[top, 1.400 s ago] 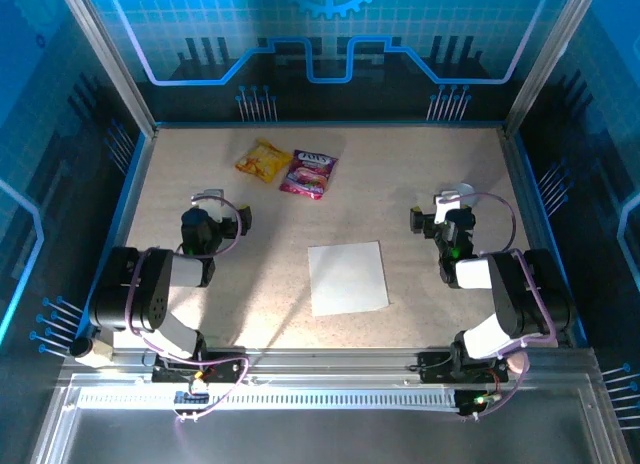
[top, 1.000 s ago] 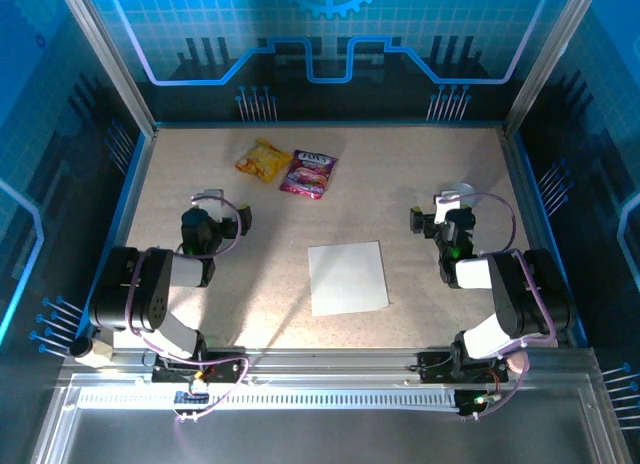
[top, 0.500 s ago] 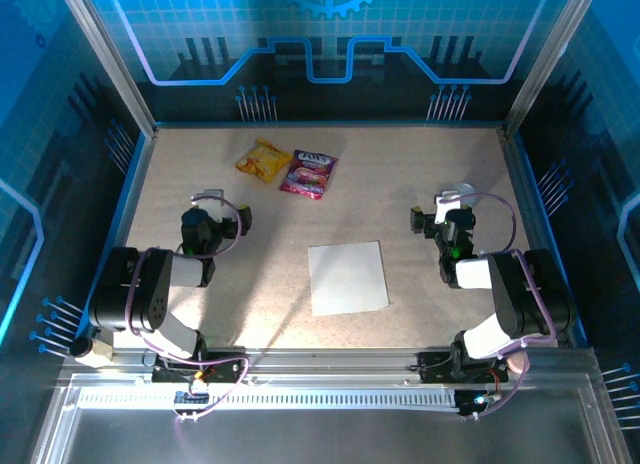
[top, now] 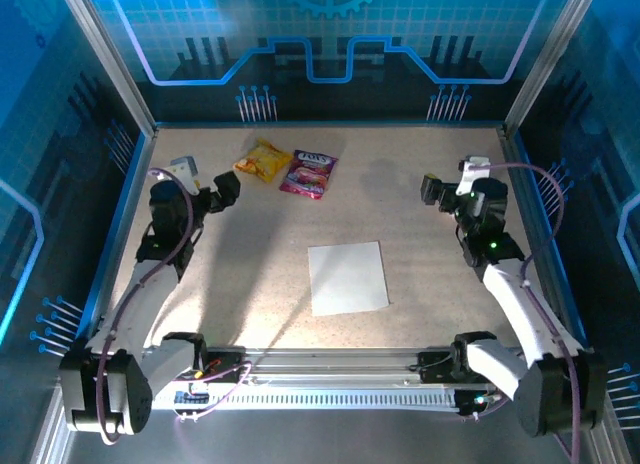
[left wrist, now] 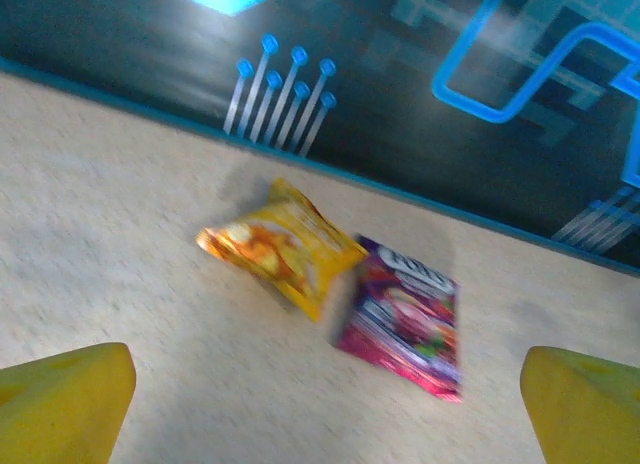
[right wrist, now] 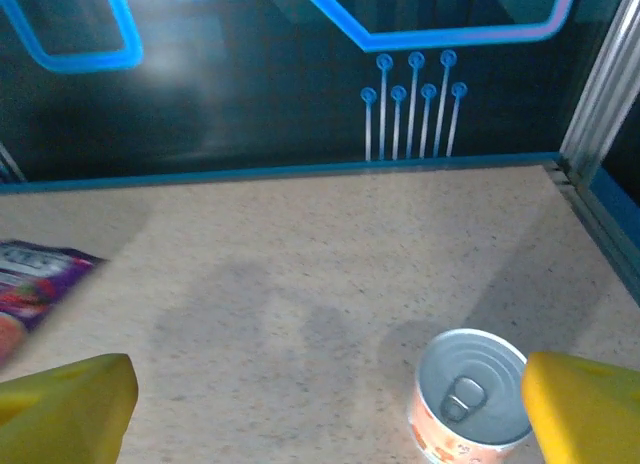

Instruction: Fold a paper plane with a square sheet of paper (fold left side to right side)

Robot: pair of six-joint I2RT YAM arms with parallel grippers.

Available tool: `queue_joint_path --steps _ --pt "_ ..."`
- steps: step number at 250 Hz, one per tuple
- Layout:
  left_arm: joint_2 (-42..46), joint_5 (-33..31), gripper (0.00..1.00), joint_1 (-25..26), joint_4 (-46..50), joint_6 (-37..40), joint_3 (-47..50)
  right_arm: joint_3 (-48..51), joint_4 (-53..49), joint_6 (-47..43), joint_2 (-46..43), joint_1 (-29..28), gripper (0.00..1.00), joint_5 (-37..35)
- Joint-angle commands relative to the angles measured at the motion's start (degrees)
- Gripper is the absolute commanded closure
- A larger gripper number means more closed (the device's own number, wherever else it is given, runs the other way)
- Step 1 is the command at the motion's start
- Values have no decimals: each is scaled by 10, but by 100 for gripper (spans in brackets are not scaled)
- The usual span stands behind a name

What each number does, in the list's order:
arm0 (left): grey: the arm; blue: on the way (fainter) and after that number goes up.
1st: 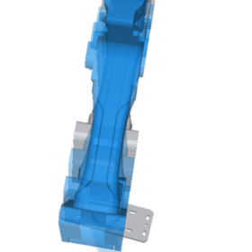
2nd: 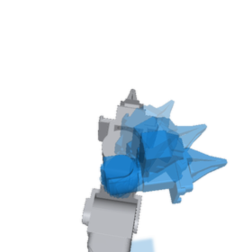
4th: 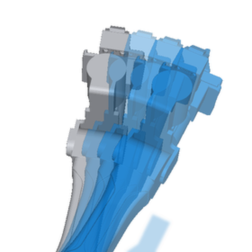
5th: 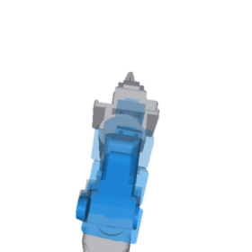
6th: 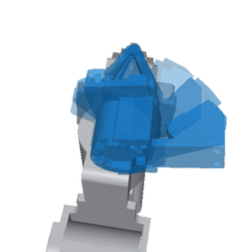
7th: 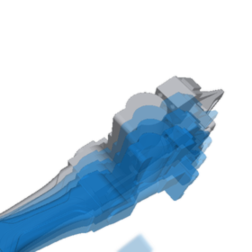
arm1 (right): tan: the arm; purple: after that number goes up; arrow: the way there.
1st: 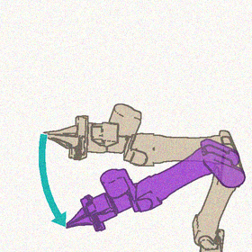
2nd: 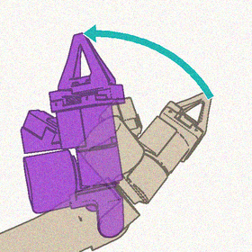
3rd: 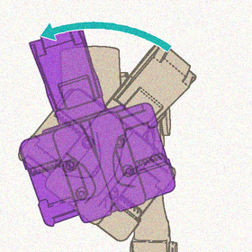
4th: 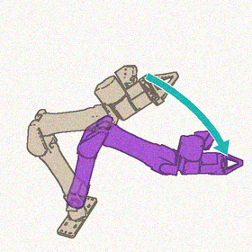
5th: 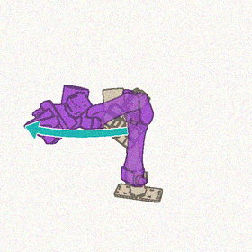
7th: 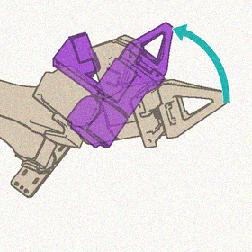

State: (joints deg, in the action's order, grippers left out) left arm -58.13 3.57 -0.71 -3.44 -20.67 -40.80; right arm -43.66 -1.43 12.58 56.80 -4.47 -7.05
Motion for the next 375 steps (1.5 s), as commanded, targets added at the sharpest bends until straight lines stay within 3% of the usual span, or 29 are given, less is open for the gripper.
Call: queue_joint_path --steps 1,20,45,107,156,251,375 --pt "15 93 0 -4 208 -90 -21 -44 -259 66 -16 -13 1 151" --pt "28 143 0 -1 234 -130 -7 -56 -307 77 -11 -38 1 240" --pt "48 173 0 32 246 -172 27 -47 -339 103 2 -106 1 270" --pt "83 148 0 170 186 -280 126 -3 -287 189 77 -290 1 211" --pt "57 145 0 215 147 -326 153 -46 -271 204 194 -368 1 167" --pt "29 133 0 223 193 -314 128 -107 -189 258 371 -412 1 138" --pt "36 122 0 226 233 -313 124 -128 -100 321 467 -391 1 138"
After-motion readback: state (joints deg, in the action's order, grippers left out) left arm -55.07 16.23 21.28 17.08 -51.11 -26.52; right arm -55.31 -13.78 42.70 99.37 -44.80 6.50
